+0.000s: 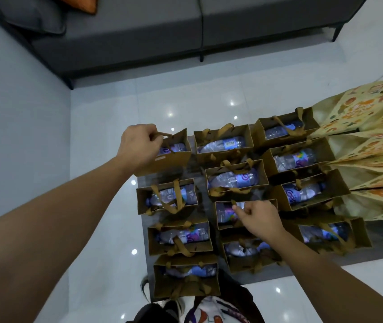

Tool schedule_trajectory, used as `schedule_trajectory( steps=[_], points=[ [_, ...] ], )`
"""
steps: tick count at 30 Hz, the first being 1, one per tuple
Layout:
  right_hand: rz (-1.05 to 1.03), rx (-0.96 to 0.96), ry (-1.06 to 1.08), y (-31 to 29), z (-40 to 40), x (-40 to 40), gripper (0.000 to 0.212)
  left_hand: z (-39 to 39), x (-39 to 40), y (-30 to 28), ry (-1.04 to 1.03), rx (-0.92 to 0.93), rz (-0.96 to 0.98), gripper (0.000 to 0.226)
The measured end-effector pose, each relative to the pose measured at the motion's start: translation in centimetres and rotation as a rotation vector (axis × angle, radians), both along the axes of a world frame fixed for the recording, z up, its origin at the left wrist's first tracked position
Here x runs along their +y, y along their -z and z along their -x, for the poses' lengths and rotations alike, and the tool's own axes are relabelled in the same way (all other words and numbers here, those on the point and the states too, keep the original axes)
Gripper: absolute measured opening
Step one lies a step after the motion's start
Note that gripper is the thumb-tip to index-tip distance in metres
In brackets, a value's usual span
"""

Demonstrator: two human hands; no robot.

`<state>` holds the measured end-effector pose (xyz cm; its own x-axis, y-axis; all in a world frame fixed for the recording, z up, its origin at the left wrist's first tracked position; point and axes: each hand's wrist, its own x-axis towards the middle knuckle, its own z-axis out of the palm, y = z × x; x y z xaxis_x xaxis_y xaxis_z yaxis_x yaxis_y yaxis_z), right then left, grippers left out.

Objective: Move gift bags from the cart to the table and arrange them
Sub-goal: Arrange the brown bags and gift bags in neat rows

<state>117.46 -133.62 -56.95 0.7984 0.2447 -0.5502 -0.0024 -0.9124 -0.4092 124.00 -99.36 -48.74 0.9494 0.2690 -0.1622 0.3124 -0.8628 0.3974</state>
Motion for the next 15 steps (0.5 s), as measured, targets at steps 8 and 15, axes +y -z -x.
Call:
schedule_trajectory(
  steps=[8, 15],
  points=[
    [-0.056, -0.045, 0.034, 2.4, 1.0, -0.3, 0.054, -0.2, 1.8, 3.6, 0.198, 0.024, -0.075, 0.02],
    [-0.064, -0.027, 0.045, 2.7, 1.5, 0.0, 0.052, 0.2, 1.2, 5.7, 0.123, 0.091, -0.079, 0.02]
  ],
)
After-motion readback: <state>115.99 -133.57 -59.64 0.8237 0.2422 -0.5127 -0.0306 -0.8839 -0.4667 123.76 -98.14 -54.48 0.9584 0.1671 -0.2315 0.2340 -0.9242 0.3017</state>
